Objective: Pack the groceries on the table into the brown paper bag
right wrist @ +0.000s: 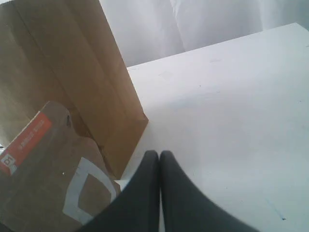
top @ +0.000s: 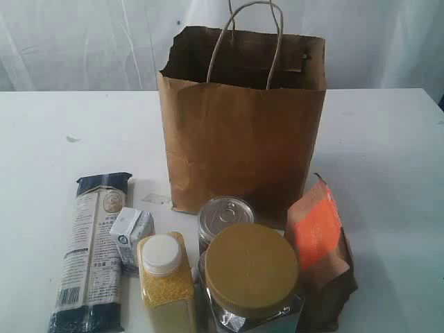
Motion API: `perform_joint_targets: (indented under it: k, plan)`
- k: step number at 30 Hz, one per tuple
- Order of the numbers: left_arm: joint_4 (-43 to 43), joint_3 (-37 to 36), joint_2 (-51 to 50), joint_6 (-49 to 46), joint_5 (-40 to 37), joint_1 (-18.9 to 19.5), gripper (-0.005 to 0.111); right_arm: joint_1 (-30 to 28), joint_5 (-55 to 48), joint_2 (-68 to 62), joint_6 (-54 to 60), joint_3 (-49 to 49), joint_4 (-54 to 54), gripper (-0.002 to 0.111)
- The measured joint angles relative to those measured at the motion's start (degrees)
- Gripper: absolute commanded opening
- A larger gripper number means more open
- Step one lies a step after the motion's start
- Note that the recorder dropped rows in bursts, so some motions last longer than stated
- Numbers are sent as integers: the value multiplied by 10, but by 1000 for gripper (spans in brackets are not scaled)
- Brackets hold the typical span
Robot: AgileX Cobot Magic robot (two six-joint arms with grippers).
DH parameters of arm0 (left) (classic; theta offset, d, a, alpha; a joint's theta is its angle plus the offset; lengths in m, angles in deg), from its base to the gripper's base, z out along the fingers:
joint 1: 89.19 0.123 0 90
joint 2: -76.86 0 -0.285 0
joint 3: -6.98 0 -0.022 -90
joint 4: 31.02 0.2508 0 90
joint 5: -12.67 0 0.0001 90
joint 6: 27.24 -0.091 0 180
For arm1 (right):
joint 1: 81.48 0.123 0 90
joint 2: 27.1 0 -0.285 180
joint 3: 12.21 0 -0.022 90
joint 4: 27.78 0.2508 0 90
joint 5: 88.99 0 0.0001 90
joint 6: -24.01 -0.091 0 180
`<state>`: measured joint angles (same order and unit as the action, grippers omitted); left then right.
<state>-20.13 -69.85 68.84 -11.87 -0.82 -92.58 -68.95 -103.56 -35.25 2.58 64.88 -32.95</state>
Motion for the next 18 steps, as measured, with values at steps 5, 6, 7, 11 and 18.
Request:
perform_joint_targets:
  k: [5,6,7,11,18]
  plan:
    - [0,0,0,0,0,0,0,0,0,0,0,0,0,0]
    - [0,0,0,0,0,0,0,0,0,0,0,0,0,0]
    - [0,0,0,0,0,0,0,0,0,0,0,0,0,0]
    - [0,0,0,0,0,0,0,0,44,0,-59,0,69,0]
    - [0,0,0,0,0,0,0,0,162,0,-138,0,144,0]
